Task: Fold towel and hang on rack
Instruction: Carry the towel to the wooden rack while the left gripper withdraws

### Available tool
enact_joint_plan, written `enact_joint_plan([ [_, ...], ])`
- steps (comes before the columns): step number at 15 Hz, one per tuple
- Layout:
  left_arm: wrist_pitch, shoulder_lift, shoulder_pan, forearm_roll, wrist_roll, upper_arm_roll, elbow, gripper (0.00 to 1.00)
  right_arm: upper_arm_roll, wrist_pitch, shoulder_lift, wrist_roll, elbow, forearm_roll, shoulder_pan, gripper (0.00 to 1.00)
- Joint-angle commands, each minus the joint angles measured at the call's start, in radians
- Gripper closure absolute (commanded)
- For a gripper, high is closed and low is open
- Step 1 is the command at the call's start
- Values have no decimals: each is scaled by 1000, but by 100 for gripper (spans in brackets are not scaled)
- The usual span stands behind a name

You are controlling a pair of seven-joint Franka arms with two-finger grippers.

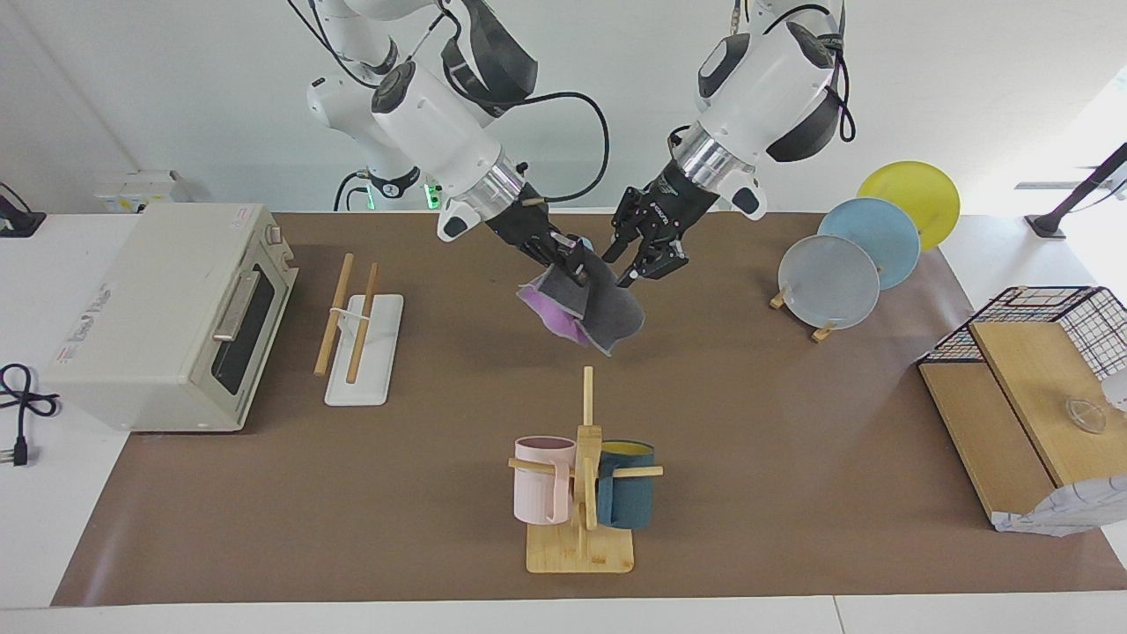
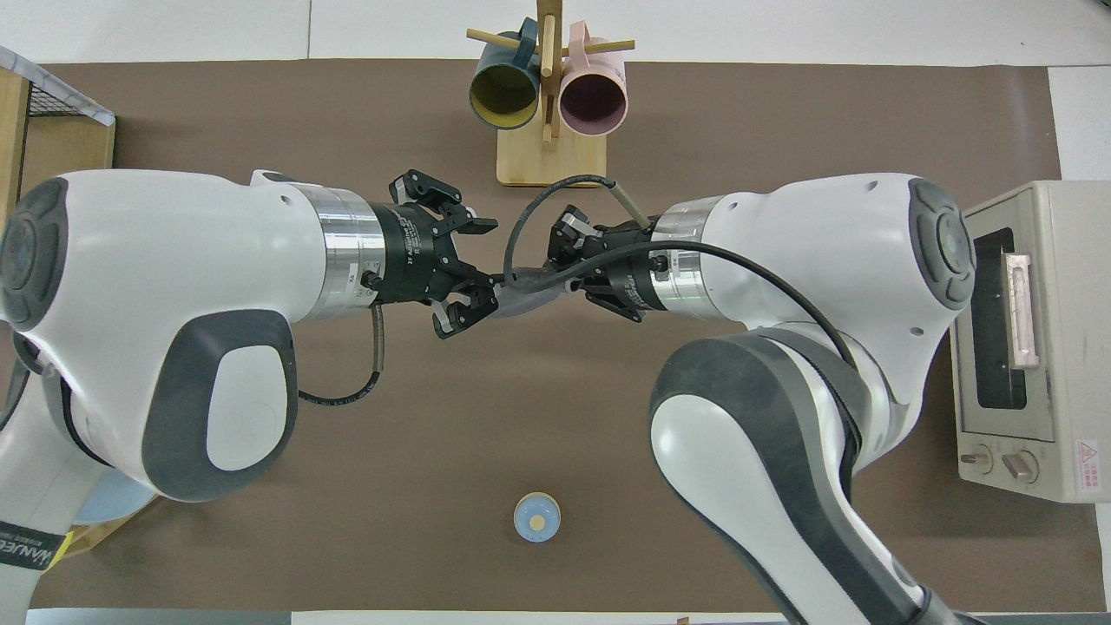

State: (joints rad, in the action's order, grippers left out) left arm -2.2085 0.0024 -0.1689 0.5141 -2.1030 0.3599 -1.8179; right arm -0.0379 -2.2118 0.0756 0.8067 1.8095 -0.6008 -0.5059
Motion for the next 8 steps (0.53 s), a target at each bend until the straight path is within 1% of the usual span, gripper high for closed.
enact_joint_plan([
  [1,1,-32,-1,11,60,-13,-32,0,4,125,-56,-127,8,131,59,100],
  [3,3,-38,9,11,142,-13,-46,0,4,205,-88,-240,22,191,90,100],
  [5,36,-45,29,9,252,-19,-54,0,3,279,-128,-364,63,246,138,100],
  [7,87,-48,89,9,393,-19,-55,0,4,342,-151,-484,80,340,197,100],
  [8,113,-50,118,6,466,-19,-55,0,4,365,-154,-533,88,351,223,100],
])
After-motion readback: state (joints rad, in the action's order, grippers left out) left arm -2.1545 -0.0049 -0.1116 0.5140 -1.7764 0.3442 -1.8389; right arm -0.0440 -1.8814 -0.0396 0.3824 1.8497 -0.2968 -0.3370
